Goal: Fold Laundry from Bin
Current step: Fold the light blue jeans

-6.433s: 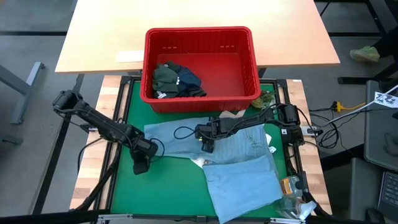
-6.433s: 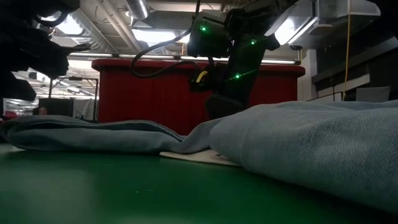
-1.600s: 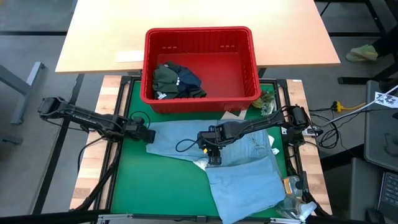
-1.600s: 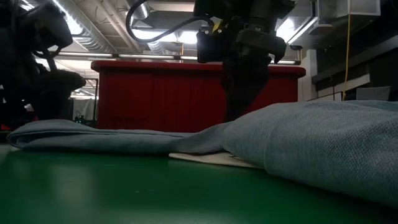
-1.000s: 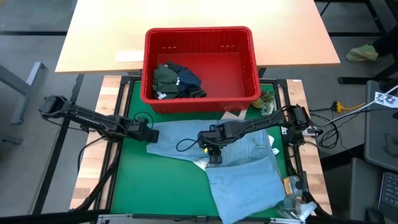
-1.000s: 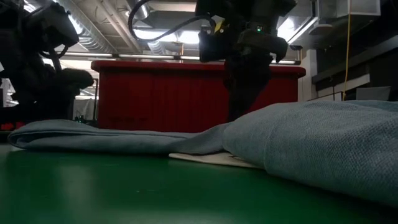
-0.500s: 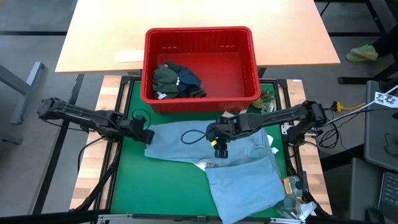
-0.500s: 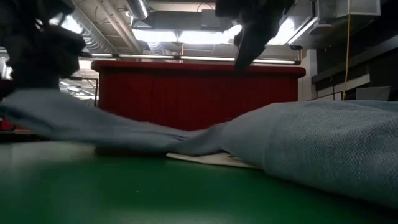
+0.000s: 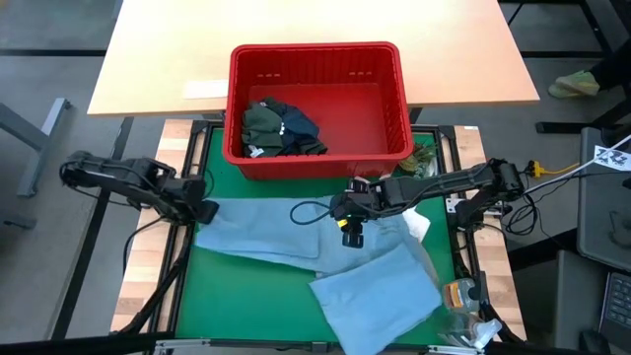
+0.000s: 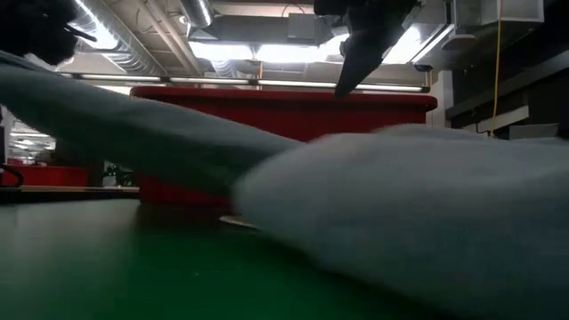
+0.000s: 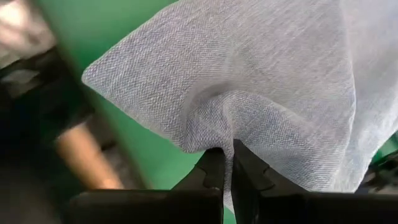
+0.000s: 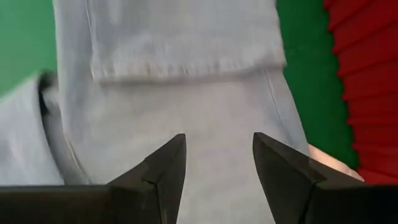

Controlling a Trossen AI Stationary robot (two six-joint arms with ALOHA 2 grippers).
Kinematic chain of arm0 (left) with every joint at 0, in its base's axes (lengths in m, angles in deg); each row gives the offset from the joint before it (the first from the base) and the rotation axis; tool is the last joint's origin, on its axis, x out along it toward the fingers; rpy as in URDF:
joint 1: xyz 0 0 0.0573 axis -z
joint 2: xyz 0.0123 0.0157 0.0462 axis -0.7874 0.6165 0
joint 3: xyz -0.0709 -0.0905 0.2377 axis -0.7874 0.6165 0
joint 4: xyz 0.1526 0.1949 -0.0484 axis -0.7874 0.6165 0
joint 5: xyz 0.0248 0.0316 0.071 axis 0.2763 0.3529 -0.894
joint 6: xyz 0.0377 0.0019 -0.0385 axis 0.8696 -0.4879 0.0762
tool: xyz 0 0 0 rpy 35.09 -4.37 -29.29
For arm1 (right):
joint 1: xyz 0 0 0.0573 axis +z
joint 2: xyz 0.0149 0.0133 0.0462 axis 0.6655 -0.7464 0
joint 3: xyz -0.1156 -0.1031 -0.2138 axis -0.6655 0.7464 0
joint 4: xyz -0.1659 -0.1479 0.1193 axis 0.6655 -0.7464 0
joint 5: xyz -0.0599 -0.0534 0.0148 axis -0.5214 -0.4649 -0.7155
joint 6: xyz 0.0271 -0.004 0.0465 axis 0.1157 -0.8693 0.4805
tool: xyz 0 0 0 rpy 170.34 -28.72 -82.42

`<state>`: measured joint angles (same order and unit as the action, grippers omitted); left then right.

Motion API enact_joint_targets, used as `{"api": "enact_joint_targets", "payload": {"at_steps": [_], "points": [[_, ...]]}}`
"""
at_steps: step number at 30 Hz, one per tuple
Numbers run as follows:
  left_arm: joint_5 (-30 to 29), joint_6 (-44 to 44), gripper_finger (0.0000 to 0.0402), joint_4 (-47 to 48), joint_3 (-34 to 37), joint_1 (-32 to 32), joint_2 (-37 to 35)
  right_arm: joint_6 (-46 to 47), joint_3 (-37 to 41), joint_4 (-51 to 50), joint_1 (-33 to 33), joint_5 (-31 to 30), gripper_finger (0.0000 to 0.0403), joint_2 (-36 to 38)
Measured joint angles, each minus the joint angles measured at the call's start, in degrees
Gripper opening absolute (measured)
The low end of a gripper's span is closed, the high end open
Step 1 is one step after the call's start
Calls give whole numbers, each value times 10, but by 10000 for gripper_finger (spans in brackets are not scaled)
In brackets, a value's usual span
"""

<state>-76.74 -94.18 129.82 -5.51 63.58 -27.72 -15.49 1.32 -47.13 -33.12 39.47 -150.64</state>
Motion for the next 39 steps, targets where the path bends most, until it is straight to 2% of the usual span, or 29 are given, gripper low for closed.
{"api": "enact_joint_targets", "payload": {"at_steps": [6,10,12,18,21,24,30,36,39], "points": [[25,-38,1,74,-40,30,-2,0,0,0,0,0,186,0],[33,-67,0,65,-41,42,-1,0,0,0,0,0,186,0],[18,-87,0,28,-41,44,-1,0,0,0,0,0,186,0],[-93,-89,0,-193,-41,43,1,0,0,-24,1,1,186,5],[-164,-83,0,-288,-41,43,28,1,0,-56,1,1,186,18],[-208,-54,0,-373,-40,41,80,2,0,-89,1,1,186,41],[-241,40,0,-603,-40,19,219,3,0,-128,0,1,186,103],[-226,119,0,-885,-39,-10,366,-16,0,-143,0,-7,186,176],[-220,128,0,-1004,-40,-20,430,-17,0,-149,0,-29,186,208]]}}
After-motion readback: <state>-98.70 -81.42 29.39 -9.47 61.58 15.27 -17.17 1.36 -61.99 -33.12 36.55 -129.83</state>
